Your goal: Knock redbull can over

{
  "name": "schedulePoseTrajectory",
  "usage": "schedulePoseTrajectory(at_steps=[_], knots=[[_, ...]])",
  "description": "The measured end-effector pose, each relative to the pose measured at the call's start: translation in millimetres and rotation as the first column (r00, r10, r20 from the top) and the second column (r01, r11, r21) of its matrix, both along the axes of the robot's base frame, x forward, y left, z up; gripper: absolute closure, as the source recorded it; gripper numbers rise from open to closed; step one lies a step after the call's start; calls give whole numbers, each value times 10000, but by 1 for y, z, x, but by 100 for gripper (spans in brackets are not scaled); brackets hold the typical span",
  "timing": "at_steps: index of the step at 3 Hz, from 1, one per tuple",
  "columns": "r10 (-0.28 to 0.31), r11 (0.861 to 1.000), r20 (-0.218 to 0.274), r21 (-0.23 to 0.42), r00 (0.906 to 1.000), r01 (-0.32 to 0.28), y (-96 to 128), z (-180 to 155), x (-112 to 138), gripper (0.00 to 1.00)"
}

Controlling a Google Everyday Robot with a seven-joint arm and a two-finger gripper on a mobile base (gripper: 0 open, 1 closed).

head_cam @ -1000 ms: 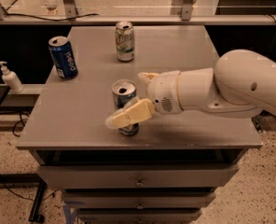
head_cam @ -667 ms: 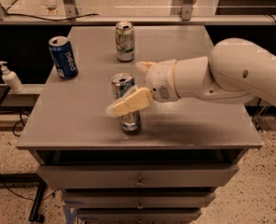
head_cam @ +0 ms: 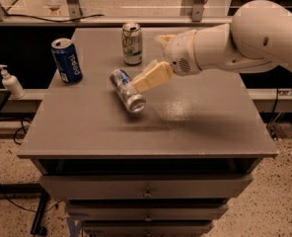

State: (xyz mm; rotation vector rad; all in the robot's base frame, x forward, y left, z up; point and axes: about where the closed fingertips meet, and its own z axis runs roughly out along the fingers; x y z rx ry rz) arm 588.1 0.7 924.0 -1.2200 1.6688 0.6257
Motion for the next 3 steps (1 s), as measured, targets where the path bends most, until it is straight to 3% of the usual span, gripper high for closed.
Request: schedulePoseTrajectory(at_steps=[1,2,3], knots=[[-141,9984,84,-555,9999,145,-33,-1,3,0],[-164,9934,95,-1133,9998,174,-85,-6,3,0],[-11,9933,17,-1156,10000,13,-83,-6,-1,0]])
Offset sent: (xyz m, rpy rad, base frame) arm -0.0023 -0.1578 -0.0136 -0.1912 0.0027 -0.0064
